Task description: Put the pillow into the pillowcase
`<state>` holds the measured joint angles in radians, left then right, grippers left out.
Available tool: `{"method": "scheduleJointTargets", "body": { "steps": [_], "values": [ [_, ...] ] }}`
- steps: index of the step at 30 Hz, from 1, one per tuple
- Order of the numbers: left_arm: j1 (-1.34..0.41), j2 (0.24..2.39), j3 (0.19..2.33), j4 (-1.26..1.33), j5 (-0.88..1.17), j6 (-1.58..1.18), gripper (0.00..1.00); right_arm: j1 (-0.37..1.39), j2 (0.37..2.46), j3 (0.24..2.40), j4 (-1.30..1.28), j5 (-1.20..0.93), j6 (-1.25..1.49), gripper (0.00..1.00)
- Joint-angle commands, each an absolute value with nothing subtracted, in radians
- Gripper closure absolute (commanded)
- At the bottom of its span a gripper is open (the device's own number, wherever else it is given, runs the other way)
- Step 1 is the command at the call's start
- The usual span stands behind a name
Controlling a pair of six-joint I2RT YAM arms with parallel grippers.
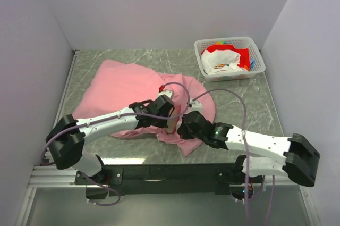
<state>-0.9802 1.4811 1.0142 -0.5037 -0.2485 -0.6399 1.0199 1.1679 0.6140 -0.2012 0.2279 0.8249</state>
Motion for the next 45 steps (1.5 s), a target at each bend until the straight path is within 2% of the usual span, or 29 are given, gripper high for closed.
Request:
{"method": "scheduleJointTargets", "body": {
  "steps": [1,3,7,12,15,17,18,19,26,27,28,30,31,33,34,36,38,40,42,45],
  "values": [
    [-0.917,1.522,1.124,-0.425,-0.227,-0.578,0.99,1.068,1.025,0.757,-0.323,0.261,0.778,1.0],
    [-0.911,1.548,1.14,-0.413,-0.195,-0.574,0.99,1.077,0.991,0.784,-0.357,0.275,0.767,1.0],
    [-0.917,1.559,1.135,-0.359,-0.019,-0.586,0.91,1.071,0.998,0.86,-0.371,0.32,0.736,1.0],
    [-0.945,1.439,1.108,-0.386,0.028,-0.603,0.8,0.988,1.014,0.914,-0.382,0.296,0.666,1.0],
    [-0.957,1.368,1.079,-0.419,0.037,-0.606,0.78,0.901,0.976,0.937,-0.38,0.212,0.623,1.0],
    [-0.985,1.336,1.057,-0.423,0.066,-0.607,0.85,0.891,0.974,0.971,-0.394,0.195,0.601,1.0],
    [-1.015,1.332,1.039,-0.425,0.071,-0.612,0.95,0.891,0.979,0.979,-0.402,0.187,0.6,1.0],
    [-1.032,1.327,1.029,-0.442,0.074,-0.617,0.99,0.891,0.983,0.977,-0.402,0.17,0.6,1.0],
    [-1.123,1.168,0.823,-0.414,0.133,-0.718,0.99,0.893,0.96,0.789,-0.298,0.082,0.652,1.0],
    [-1.129,1.146,0.804,-0.417,0.146,-0.729,0.99,0.896,0.966,0.746,-0.266,0.065,0.652,0.98],
    [-1.131,1.129,0.79,-0.425,0.146,-0.739,0.94,0.896,0.968,0.73,-0.256,0.057,0.655,0.86],
    [-1.132,1.095,0.782,-0.49,0.103,-0.75,0.72,0.894,0.96,0.715,-0.276,0.09,0.653,0.7],
    [-1.131,1.085,0.793,-0.523,0.022,-0.764,0.66,0.894,0.95,0.715,-0.285,0.106,0.65,0.53],
    [-1.128,1.045,0.851,-0.573,-0.059,-0.776,0.47,0.887,0.902,0.732,-0.34,0.193,0.646,0.41],
    [-1.123,1.022,0.874,-0.586,-0.151,-0.802,0.48,0.874,0.887,0.742,-0.368,0.222,0.644,0.33],
    [-1.07,1.011,0.937,-0.588,-0.187,-0.795,0.48,0.821,0.862,0.779,-0.428,0.299,0.637,0.27],
    [-1.011,1.028,0.978,-0.583,-0.219,-0.785,0.53,0.769,0.868,0.808,-0.445,0.324,0.617,0.26],
    [-0.927,1.072,0.989,-0.539,-0.197,-0.752,0.58,0.657,0.926,0.847,-0.385,0.237,0.574,0.28],
    [-0.901,1.116,0.996,-0.502,-0.123,-0.718,0.64,0.595,1.056,0.934,-0.347,0.168,0.557,0.34],
    [-0.919,1.213,1.009,-0.485,-0.038,-0.683,0.59,0.563,1.255,1.079,-0.333,0.137,0.522,0.35]
  ]
}}
